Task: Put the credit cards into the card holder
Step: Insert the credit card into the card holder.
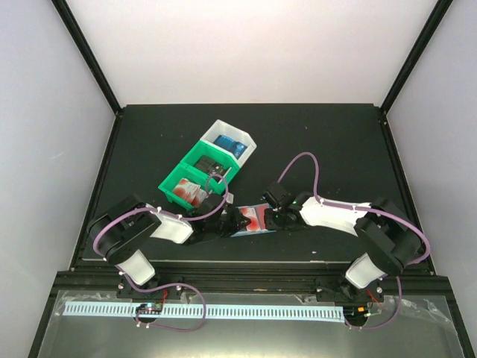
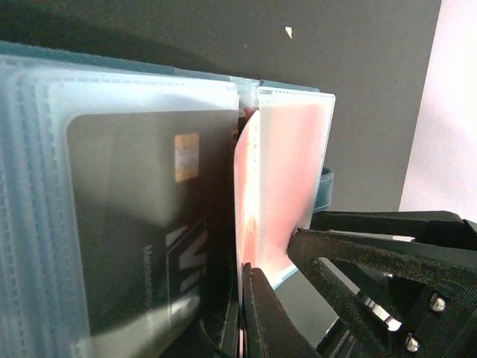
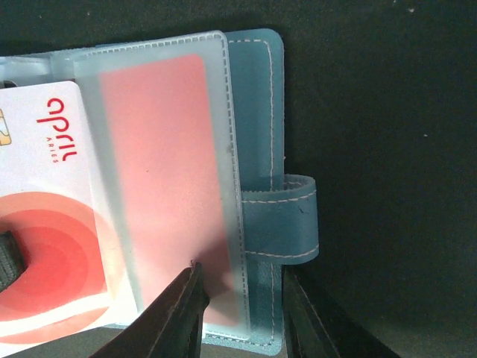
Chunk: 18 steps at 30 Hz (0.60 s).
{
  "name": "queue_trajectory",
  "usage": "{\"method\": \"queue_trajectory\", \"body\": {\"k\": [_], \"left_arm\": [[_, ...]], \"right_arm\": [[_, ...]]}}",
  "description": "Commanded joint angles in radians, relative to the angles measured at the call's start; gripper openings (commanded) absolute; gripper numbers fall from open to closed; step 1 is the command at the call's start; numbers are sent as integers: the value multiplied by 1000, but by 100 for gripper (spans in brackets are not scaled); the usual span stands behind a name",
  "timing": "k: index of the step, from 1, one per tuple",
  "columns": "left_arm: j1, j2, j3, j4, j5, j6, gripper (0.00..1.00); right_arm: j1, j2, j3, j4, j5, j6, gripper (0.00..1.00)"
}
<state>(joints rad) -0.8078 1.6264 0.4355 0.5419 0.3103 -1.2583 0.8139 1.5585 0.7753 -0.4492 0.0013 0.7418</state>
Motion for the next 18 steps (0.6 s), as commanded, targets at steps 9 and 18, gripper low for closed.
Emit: {"method": "queue_trajectory", "body": {"k": [9,18], "left_arm": [[-18,61,20,-32,-2,-26,2],[-20,97,79,-78,7,52,5]], "right_arm": [[7,47,-33,12,9,4,32],[6,42,-34,16,8,4,32]]}}
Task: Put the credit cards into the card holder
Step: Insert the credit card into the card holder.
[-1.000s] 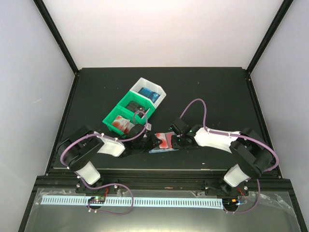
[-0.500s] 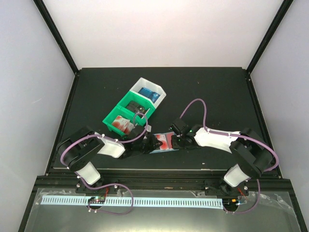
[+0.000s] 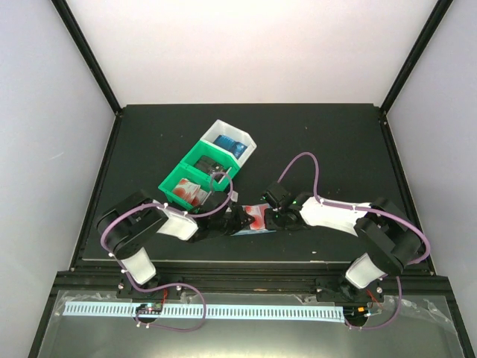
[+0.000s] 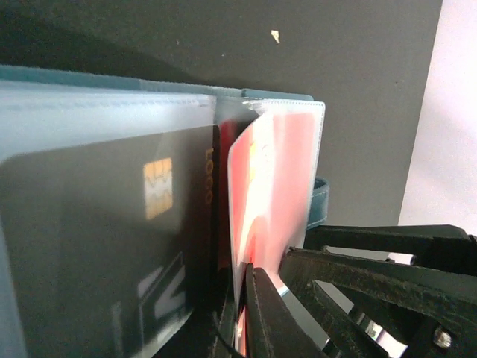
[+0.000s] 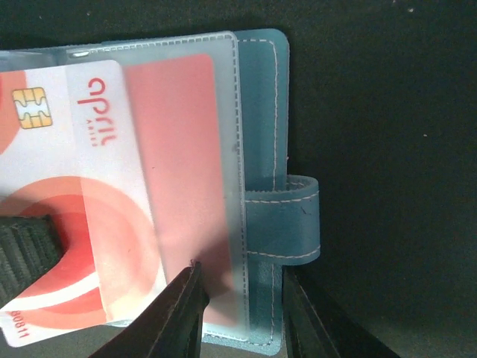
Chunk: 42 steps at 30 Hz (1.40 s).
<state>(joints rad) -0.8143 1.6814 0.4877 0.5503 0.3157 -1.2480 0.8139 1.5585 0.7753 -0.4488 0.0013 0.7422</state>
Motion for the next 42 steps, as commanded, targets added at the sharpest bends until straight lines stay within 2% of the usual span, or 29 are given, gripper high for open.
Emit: {"method": "queue_trajectory", "body": {"k": [1,4,7,10,14,18,33,37,42], "left_arm": [[-13,36,22,-95,0,44,6],[-17,-10,40,-208,-13,95,17],[-21,-64,59,-350,-7,134,37],[-22,-139,72,-468,-30,170,50],[-22,-200,130,-629,-100,233,58],[-22,-215,151,-685,-124,249,59],[-21,-44,267,-602,-57,314,55],[-20,-8,290,-544,-1,335,53],[-21,-7,248,-426,50,297,50]], "right_arm": [[6,44,-34,17,8,2,32],[6,40,-36,20,9,4,32],[6,24,-44,15,11,10,32],[7,-12,-79,50,-7,26,32],[7,-11,-94,96,-43,31,32],[7,-5,-102,137,-87,35,32],[6,6,-103,157,-108,32,32],[5,-2,-105,167,-103,40,32],[7,-27,-101,169,-83,53,32]]}}
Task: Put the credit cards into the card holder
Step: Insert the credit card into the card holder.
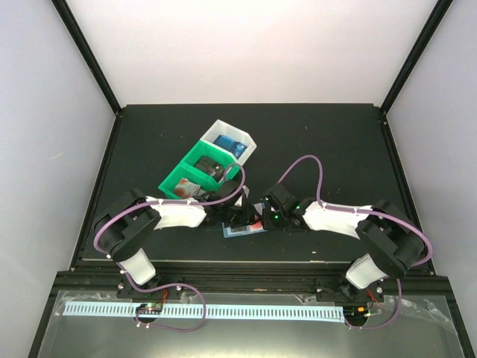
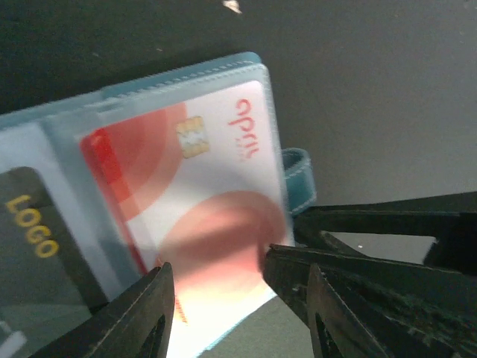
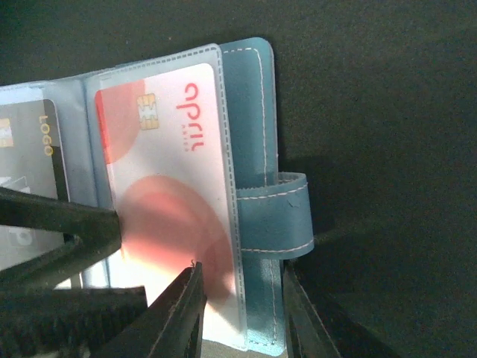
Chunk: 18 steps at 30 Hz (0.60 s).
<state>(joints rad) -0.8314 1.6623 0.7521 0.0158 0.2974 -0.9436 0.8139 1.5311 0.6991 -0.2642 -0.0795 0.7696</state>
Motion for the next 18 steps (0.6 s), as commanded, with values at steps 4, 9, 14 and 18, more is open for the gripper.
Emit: {"method": "queue_trajectory", "body": {"k": [4,9,14,18], "left_arm": [[3,-32,-41,119,61,-18,50],[3,-169,-40,-7,-34,58,55],[5,-362,-50,-184,-195,130,75],[15,-514,-74,-312,-313,168,96]], "right_arm": [[6,-63,-20,-43,55,44,34],[7,-175,-3,-105,140,30,41],[10,-194,68,-176,168,-10,43],[26,-169,140,-204,184,-36,47]]}}
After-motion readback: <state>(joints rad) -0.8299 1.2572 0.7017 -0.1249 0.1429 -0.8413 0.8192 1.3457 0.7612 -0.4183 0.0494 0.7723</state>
